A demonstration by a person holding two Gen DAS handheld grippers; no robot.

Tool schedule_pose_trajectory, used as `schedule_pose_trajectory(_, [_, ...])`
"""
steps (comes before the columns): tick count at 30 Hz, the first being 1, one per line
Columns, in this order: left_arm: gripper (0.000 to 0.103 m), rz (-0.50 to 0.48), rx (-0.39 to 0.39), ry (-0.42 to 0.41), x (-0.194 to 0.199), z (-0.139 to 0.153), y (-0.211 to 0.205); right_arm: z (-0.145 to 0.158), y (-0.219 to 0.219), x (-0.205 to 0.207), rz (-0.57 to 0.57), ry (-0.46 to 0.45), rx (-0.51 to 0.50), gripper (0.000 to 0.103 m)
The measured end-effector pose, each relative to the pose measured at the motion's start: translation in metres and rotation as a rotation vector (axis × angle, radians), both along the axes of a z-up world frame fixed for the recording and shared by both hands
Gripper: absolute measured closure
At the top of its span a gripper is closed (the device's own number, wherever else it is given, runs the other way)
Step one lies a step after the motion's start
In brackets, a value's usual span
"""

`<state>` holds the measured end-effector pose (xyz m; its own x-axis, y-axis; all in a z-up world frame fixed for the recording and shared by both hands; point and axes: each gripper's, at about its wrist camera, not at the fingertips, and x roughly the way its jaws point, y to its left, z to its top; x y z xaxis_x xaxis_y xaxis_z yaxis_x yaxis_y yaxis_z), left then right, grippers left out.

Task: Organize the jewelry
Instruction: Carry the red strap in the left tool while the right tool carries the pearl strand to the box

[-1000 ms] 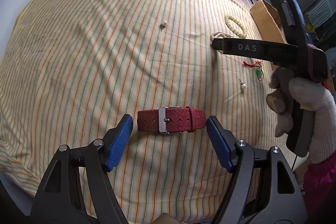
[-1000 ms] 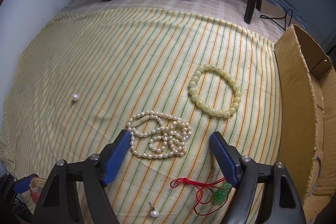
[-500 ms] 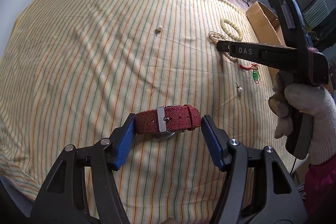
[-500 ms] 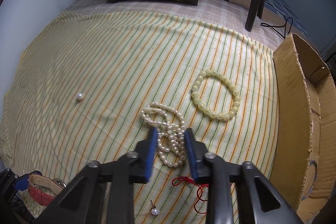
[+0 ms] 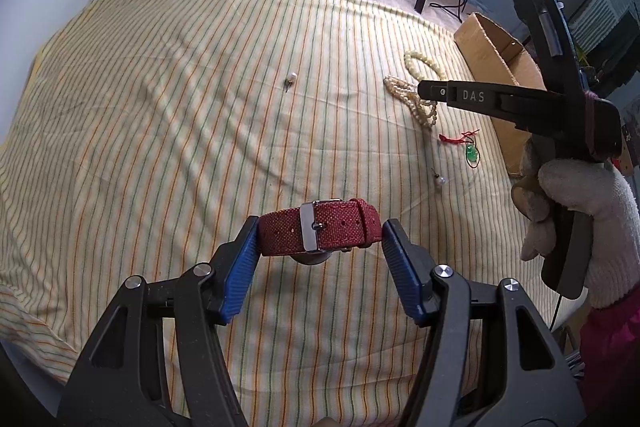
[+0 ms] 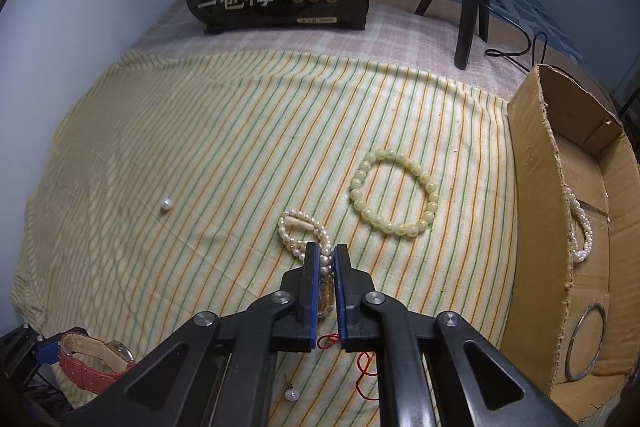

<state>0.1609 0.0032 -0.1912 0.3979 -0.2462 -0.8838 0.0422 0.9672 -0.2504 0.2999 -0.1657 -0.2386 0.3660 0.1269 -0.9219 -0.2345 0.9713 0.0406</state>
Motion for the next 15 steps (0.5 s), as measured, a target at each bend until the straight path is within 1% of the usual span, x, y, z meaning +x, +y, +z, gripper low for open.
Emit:
schedule_pose_trajectory(3, [0.041, 0.001, -0.001, -0.005, -0.001, 0.001, 0.000, 0.004, -0.005, 0.002, -0.011, 0.003, 0.044, 0.099])
schedule_pose_trajectory(6, [0.041, 0.007, -0.004, -0.012, -0.001, 0.004, 0.002, 0.013, -0.007, 0.003, -0.017, -0.016, 0.063, 0.099])
schedule_pose_trajectory(11, [0.041, 0.006, -0.014, -0.028, -0.001, 0.012, 0.002, 0.034, -0.009, 0.000, -0.013, -0.056, 0.095, 0.099])
schedule_pose_trajectory(15, [0.041, -0.010, -0.019, -0.054, -0.002, 0.023, -0.006, 0.053, -0.014, -0.001, -0.014, -0.098, 0.114, 0.099])
